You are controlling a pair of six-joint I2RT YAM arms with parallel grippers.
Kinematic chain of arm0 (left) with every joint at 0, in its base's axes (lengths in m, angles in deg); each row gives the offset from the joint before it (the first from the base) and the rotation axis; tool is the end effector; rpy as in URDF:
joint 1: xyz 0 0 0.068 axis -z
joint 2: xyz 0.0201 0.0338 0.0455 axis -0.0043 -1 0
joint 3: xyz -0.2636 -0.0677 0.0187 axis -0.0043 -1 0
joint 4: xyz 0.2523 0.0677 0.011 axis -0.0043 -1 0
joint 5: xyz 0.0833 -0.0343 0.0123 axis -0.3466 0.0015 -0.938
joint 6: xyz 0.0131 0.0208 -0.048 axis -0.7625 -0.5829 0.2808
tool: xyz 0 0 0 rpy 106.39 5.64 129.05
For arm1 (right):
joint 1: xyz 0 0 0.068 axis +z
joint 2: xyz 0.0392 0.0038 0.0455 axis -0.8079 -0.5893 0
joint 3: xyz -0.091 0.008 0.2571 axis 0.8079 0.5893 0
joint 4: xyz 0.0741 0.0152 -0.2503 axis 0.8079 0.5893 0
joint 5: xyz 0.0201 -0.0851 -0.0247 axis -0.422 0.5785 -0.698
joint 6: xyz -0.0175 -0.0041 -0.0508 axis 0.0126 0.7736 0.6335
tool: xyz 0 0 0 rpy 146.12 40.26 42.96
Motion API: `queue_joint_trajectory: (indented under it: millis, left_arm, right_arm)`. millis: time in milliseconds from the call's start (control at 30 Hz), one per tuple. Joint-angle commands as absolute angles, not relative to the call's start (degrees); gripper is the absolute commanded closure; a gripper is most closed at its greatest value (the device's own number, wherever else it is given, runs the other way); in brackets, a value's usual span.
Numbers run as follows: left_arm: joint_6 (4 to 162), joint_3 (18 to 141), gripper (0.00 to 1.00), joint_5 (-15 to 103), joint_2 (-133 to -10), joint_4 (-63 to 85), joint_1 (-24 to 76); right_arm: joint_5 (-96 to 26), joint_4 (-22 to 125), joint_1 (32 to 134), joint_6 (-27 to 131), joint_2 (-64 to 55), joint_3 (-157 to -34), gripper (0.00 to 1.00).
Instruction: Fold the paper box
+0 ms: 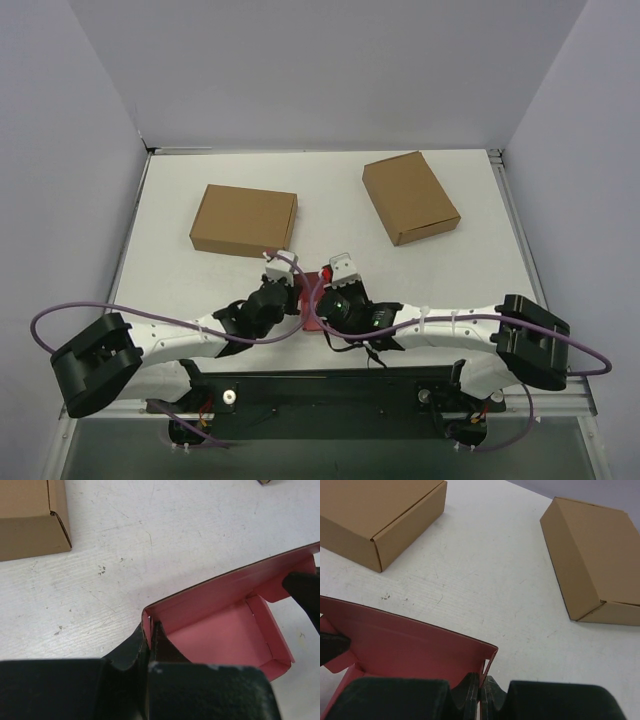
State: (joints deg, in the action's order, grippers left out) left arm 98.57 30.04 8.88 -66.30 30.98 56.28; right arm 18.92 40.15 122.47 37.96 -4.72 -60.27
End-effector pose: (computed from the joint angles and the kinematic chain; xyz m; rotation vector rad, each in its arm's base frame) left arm 0.1437 -0.1883 0.1763 0.2198 1.9835 -0.4713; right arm 0.1301 0.2609 0.2093 -0.3317 1.8999 0.1822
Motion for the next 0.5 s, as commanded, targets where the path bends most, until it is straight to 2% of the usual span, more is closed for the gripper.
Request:
queue_joint_trajectory:
  millis: [0, 167, 467]
  left_arm:
    - [102.1, 32.0, 1.0, 7.5, -67.6, 39.7, 59.1]
    - [104.1, 33.3, 1.0, 3.4, -69.6, 40.1, 61.4]
    - [106.4, 33.6, 1.0, -4.1, -75.0, 41.9, 68.1]
  right_arm:
    - [22.7, 36.8, 126.4, 28.3, -3.1, -58.5, 1.0]
    - [26.2, 37.4, 130.0, 23.4, -1.5, -55.1, 1.0]
    - [32.5, 48.4, 135.0, 10.3, -2.1, -54.8, 1.0]
